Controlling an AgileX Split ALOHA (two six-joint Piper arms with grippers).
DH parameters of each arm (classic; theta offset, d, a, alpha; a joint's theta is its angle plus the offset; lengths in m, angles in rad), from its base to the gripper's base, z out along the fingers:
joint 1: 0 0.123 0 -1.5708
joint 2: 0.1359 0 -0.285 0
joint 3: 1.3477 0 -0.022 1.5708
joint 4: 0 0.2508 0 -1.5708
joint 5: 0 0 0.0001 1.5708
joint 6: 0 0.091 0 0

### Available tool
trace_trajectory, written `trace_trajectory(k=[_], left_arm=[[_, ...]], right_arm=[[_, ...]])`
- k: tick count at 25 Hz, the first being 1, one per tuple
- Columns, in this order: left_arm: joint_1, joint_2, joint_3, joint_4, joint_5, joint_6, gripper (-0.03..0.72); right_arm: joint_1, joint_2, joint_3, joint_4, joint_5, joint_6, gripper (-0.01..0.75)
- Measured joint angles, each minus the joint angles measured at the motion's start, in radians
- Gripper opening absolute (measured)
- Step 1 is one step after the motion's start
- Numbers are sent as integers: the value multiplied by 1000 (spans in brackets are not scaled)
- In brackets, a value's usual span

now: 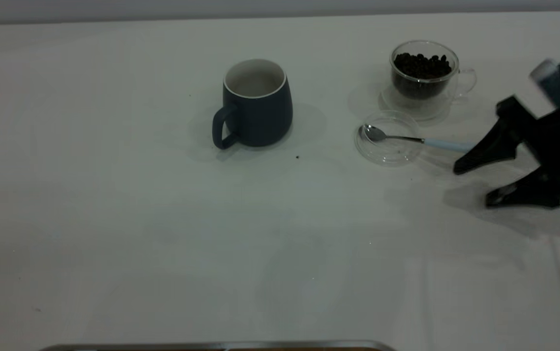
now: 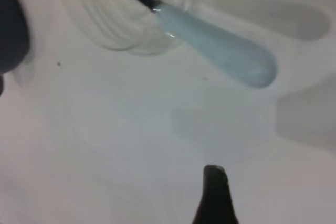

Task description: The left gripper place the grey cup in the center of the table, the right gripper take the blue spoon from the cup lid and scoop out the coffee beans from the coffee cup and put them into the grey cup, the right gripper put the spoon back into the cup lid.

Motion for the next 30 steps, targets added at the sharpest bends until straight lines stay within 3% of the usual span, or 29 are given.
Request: trace_trajectory(k=[10, 16, 30], left_arm=[[0, 0, 0, 0, 0, 0, 497], [0, 0, 0, 0, 0, 1, 497], [0, 0, 0, 0, 0, 2, 497]], right_arm=[[0, -570, 152, -96, -17, 20, 610], [0, -939, 262, -198, -53, 147, 597], [0, -1592, 293, -733, 165, 525, 592]])
